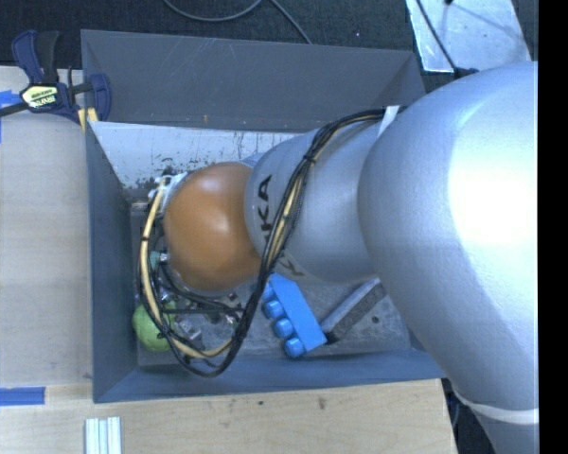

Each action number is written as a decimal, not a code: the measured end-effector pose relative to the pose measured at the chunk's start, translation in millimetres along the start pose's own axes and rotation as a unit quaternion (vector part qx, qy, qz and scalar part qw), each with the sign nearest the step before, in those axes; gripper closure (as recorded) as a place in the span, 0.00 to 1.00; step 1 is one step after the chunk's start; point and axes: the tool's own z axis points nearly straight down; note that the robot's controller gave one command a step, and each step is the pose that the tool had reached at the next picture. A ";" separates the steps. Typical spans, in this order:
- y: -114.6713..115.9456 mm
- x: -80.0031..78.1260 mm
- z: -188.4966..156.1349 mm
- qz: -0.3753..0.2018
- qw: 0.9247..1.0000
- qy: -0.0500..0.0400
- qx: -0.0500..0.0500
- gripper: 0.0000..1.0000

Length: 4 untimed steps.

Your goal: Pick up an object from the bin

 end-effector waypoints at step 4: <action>-9.2 -13.5 -92.8 -0.006 1.000 0.001 0.000 1.00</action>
Offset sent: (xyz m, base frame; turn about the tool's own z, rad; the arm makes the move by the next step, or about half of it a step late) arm 0.0173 0.0076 0.0252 -0.0309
